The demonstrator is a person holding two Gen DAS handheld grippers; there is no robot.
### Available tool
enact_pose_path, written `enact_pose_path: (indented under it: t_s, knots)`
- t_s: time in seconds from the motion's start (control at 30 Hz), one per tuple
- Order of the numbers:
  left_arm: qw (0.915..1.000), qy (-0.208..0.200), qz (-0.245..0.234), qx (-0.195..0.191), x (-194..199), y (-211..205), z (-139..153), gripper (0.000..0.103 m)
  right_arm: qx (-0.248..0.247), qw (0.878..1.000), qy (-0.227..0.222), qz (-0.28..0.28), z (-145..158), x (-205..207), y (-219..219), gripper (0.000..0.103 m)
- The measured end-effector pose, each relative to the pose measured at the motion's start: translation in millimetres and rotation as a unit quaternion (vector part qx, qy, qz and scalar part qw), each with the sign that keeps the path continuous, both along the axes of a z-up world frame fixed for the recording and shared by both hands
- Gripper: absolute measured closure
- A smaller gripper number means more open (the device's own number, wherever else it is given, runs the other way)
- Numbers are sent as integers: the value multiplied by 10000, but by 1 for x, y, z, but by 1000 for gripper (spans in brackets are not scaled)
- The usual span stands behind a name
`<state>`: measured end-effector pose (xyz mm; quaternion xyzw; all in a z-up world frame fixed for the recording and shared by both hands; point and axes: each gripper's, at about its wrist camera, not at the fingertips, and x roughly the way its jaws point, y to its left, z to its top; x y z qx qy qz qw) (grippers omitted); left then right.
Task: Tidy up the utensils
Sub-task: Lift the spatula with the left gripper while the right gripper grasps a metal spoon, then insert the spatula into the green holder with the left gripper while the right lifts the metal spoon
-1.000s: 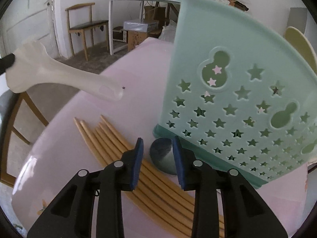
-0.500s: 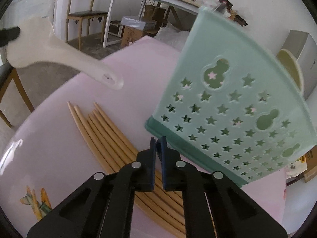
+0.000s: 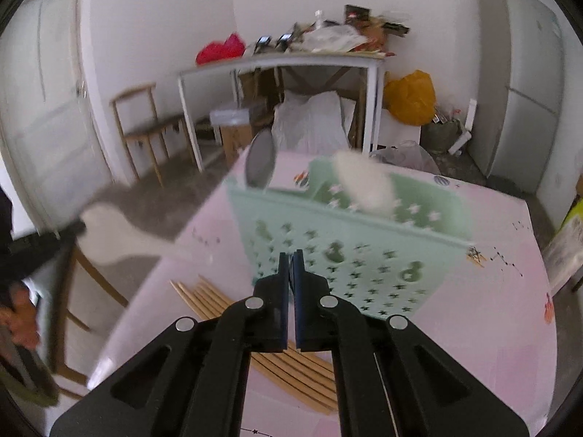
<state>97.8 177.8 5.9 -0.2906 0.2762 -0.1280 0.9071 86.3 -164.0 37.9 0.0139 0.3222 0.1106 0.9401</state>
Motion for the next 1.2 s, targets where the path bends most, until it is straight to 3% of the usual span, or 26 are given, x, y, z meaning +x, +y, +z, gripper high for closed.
enact_pose_path:
  t_s: [0.17,0.6,0.73,0.8,1.03,1.13,1.2]
  knots:
    - [9999,-116,-60,100,-8,-9,12,103,541,9981,-208,-200,20,0,-31,100]
    - [9949,-898,-396,251,-26,-45,74,103,921,9924,-671,-454,30,-19,-69,100]
    - [9904,-1158,-556,508,-21,-65,98,103,1038,9905,-754,-488,32,-24,-76,100]
    - [9861,-1318,-545,856,-18,-79,111,103,1090,9897,-775,-508,32,-25,-79,100]
    - [9611,-1646,-498,2162,-2,-130,134,103,1251,9872,-811,-557,27,-28,-90,100]
    - [9388,-1711,-475,2950,5,-159,131,103,1297,9866,-816,-555,23,-28,-93,100]
    - [9168,-1839,-432,3517,8,-181,125,103,1329,9863,-807,-548,21,-27,-95,100]
